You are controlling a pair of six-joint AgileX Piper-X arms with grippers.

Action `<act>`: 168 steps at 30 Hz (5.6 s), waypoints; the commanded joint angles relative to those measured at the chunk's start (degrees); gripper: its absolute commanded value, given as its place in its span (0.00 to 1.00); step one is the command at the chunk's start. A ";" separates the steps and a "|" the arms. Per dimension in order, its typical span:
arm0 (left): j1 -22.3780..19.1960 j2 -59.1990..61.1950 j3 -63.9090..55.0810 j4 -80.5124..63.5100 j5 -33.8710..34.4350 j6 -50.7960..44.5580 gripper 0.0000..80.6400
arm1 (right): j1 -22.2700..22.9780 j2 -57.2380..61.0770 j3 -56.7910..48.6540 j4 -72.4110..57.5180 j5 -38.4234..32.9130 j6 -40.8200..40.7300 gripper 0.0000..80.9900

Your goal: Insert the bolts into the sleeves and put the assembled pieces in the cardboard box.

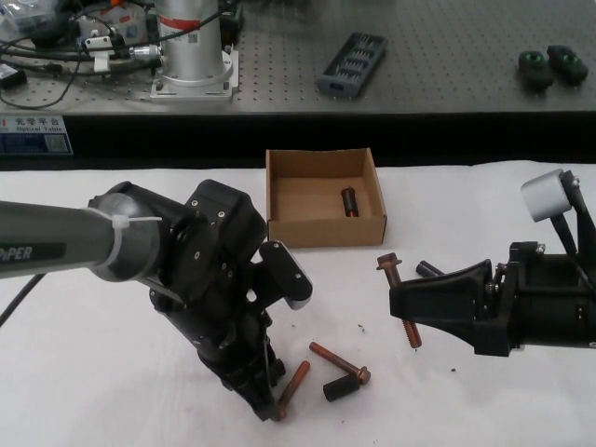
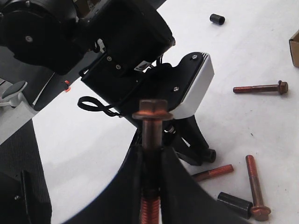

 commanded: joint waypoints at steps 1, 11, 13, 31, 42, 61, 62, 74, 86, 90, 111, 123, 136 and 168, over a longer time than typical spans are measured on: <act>-0.30 0.65 -0.18 0.06 5.24 -10.38 0.12 | -0.37 -0.72 -0.09 -0.94 0.05 -0.07 0.04; 0.71 -0.13 -0.06 -4.75 18.52 -23.75 0.12 | -6.36 -0.72 -0.09 -5.64 -1.68 3.78 0.04; 0.75 -1.35 0.26 -7.12 19.72 -24.85 0.12 | -7.55 -0.72 -0.09 -7.02 -2.21 4.76 0.04; 1.15 -20.10 23.10 -50.08 18.83 -46.51 0.12 | -8.28 13.64 -0.09 -33.16 -6.69 26.20 0.04; 0.25 -20.23 37.02 -76.45 10.77 -65.13 0.12 | -7.99 20.69 -0.09 -40.96 -9.66 31.83 0.04; -8.93 -20.27 40.43 -80.63 14.94 -63.10 0.12 | -1.29 28.71 -0.09 -51.58 -12.73 39.61 0.04; -8.93 -20.27 40.55 -80.63 15.60 -62.62 0.12 | -1.29 28.71 -0.09 -51.58 -13.25 39.61 0.04; -8.93 -20.27 40.66 -77.95 16.39 -60.58 0.12 | -1.29 28.71 -0.09 -51.58 -14.68 39.84 0.04; -8.82 -20.27 40.66 -77.95 14.59 -49.05 0.12 | -1.29 28.71 -0.09 -51.58 -23.65 27.90 0.04; -8.82 -20.27 40.66 -77.95 14.64 -45.32 0.12 | -1.13 28.71 -0.09 -51.58 -26.47 25.75 0.04; -8.82 -20.27 43.48 -88.35 12.00 -43.69 0.12 | -0.62 28.71 -0.09 -60.16 -18.60 16.23 0.04; -8.68 -19.44 46.16 -97.19 10.10 -47.63 0.12 | 2.64 28.83 1.76 -72.36 -10.95 21.38 0.04; -8.68 -11.68 46.04 -110.21 12.65 -54.79 0.12 | 2.62 28.83 10.25 -80.42 -7.98 23.53 0.04; -8.68 -11.39 46.04 -111.98 13.16 -59.36 0.12 | 2.62 28.83 6.36 -80.20 -9.53 26.82 0.04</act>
